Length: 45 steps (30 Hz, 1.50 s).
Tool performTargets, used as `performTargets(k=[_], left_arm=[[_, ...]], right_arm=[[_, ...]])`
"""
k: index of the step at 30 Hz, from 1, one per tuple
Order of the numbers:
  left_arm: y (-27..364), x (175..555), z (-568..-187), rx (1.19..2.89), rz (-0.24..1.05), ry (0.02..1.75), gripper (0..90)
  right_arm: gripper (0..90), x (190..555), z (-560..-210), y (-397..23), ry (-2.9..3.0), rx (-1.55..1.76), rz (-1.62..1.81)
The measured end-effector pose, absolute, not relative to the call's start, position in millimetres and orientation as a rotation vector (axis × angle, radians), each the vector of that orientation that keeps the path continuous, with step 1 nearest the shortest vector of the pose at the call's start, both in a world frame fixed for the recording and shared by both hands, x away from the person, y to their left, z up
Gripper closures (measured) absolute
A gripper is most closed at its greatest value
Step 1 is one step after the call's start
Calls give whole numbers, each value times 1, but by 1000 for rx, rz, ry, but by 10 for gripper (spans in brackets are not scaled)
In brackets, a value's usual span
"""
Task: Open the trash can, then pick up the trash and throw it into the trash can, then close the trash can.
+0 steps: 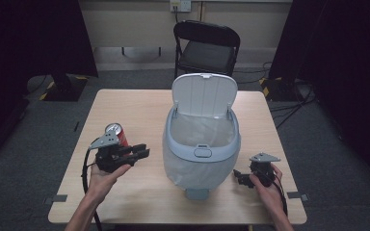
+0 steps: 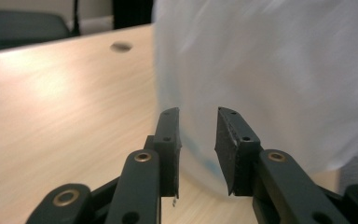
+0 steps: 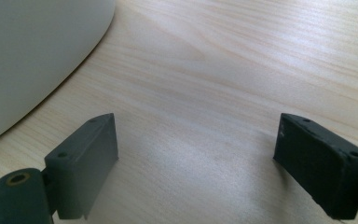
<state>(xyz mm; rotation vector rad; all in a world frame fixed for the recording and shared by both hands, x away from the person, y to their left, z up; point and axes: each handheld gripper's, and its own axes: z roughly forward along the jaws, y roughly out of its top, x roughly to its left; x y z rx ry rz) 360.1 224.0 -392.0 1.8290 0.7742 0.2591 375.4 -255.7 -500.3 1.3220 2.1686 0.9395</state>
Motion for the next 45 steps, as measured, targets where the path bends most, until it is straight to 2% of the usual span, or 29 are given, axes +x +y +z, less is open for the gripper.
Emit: performTargets(k=[4, 9, 10, 20, 27, 32, 45], left_arm=[[234, 363, -415, 1857, 256, 838, 636], [244, 361, -429, 1883, 240, 918, 468], [247, 359, -433, 1889, 253, 938, 407], [287, 356, -456, 1881, 333, 1112, 321], [294, 368, -461, 1861, 392, 1195, 212], [300, 381, -456, 1805, 422, 1200, 210], [286, 417, -468, 1862, 505, 1210, 232]], right_arm=[[120, 375, -500, -256, 2168, 1322, 939], [120, 375, -500, -256, 2169, 1322, 939], [120, 375, -500, -256, 2169, 1322, 939], [120, 375, -500, -256, 2168, 1322, 939], [120, 375, -500, -256, 2169, 1322, 939], [120, 375, -500, -256, 2169, 1322, 940], [115, 376, -500, -256, 2174, 1322, 941]])
